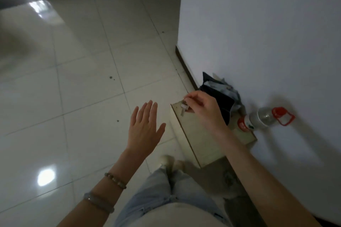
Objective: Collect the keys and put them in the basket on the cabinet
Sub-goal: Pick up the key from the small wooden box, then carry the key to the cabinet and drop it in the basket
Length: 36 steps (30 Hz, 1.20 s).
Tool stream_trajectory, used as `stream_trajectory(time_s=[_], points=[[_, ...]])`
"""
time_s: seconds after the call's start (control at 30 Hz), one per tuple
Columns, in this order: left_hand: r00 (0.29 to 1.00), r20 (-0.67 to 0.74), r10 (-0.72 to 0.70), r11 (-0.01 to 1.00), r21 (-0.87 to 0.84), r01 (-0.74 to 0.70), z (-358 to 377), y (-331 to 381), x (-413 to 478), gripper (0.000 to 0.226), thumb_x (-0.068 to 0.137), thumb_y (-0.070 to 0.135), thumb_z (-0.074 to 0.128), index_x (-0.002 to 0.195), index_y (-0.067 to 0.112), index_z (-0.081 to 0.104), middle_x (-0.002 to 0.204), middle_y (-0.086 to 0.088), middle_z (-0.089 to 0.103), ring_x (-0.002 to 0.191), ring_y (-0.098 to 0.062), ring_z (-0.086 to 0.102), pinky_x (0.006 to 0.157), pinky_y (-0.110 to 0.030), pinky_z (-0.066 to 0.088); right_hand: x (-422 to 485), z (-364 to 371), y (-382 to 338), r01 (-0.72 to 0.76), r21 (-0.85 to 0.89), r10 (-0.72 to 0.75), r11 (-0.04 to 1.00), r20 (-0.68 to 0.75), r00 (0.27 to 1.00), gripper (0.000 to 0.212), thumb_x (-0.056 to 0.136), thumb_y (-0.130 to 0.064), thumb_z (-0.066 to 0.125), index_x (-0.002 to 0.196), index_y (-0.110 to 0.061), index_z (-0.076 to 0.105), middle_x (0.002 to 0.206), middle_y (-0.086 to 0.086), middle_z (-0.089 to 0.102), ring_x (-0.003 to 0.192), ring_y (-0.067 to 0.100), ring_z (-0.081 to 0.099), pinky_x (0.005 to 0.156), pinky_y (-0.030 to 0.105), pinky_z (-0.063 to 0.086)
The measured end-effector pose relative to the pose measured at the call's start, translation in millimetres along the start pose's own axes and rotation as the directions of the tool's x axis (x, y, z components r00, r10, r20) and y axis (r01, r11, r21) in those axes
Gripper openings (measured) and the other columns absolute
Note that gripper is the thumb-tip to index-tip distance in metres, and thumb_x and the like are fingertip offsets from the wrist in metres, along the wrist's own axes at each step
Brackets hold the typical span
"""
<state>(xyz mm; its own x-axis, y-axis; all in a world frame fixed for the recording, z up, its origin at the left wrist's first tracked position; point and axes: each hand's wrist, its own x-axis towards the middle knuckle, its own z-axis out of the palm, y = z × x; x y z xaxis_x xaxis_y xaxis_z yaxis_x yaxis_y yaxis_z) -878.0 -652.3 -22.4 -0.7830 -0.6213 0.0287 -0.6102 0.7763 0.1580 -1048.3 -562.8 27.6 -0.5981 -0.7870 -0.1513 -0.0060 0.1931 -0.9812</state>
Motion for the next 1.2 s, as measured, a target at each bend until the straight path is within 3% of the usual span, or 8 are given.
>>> stream_trajectory(time_s=[0.13, 0.4, 0.6, 0.8, 1.0, 1.2], points=[[0.994, -0.071, -0.082, 0.997, -0.012, 0.081, -12.1, -8.5, -1.7, 0.065, 0.089, 0.041, 0.050, 0.137, 0.001, 0.032, 0.143, -0.019, 0.040, 0.133, -0.032, 0.034, 0.113, -0.048, 0.020, 5.2, 11.4, -17.1, 0.057, 0.115, -0.067, 0.992, 0.087, 0.994, 0.010, 0.088, -0.003, 0.054, 0.082, -0.002, 0.062, 0.066, -0.004, 0.067, 0.063, 0.007, 0.066, 0.057, 0.015, 0.053], [0.967, -0.147, -0.207, 0.978, -0.054, 0.201, -24.2, -39.7, 7.7, 0.065, 0.089, 0.041, 0.050, 0.138, 0.001, 0.032, 0.142, -0.020, 0.041, 0.132, -0.033, 0.036, 0.110, -0.046, 0.023, 40.4, 41.3, -22.1, 0.055, 0.033, -0.060, 0.998, 0.191, 0.980, 0.013, 0.086, -0.016, 0.058, 0.078, -0.021, 0.067, 0.075, -0.006, 0.072, 0.076, 0.019, 0.070, 0.065, 0.028, 0.058], [0.953, -0.185, -0.241, 0.970, -0.064, 0.233, -33.9, -94.1, 55.9, 0.066, 0.088, 0.039, 0.055, 0.136, -0.001, 0.035, 0.140, -0.022, 0.043, 0.128, -0.035, 0.041, 0.108, -0.048, 0.028, 95.1, 76.0, -33.3, 0.024, 0.018, -0.027, 1.000, 0.188, 0.982, 0.012, 0.087, -0.013, 0.057, 0.080, -0.016, 0.066, 0.074, -0.001, 0.070, 0.075, 0.020, 0.070, 0.067, 0.035, 0.060], [0.955, -0.186, -0.231, 0.972, -0.078, 0.220, -40.1, -173.3, 136.4, 0.066, 0.088, 0.040, 0.054, 0.136, 0.000, 0.035, 0.140, -0.022, 0.044, 0.129, -0.034, 0.041, 0.109, -0.049, 0.029, 187.8, 131.3, -56.5, 0.016, 0.012, -0.018, 1.000, 0.169, 0.985, 0.011, 0.088, -0.007, 0.055, 0.083, -0.007, 0.065, 0.079, 0.007, 0.067, 0.073, 0.018, 0.068, 0.066, 0.031, 0.060], [0.970, -0.165, -0.178, 0.983, -0.071, 0.169, -64.4, -251.9, 220.9, 0.066, 0.088, 0.043, 0.051, 0.136, 0.000, 0.035, 0.138, -0.021, 0.046, 0.128, -0.033, 0.042, 0.108, -0.048, 0.028, 286.3, 191.2, -97.2, 0.041, 0.084, -0.051, 0.996, 0.118, 0.992, 0.011, 0.088, -0.001, 0.053, 0.082, 0.004, 0.060, 0.062, -0.003, 0.067, 0.062, 0.010, 0.065, 0.056, 0.020, 0.056], [0.982, -0.156, -0.107, 0.993, -0.066, 0.097, -86.1, -317.8, 299.8, 0.065, 0.091, 0.047, 0.035, 0.136, 0.001, 0.036, 0.138, -0.019, 0.046, 0.128, -0.032, 0.043, 0.108, -0.047, 0.029, 366.6, 232.3, -126.1, 0.057, 0.130, -0.067, 0.990, 0.071, 0.995, 0.016, 0.088, -0.001, 0.053, 0.077, -0.005, 0.062, 0.057, -0.005, 0.068, 0.060, 0.008, 0.066, 0.056, 0.019, 0.055]])
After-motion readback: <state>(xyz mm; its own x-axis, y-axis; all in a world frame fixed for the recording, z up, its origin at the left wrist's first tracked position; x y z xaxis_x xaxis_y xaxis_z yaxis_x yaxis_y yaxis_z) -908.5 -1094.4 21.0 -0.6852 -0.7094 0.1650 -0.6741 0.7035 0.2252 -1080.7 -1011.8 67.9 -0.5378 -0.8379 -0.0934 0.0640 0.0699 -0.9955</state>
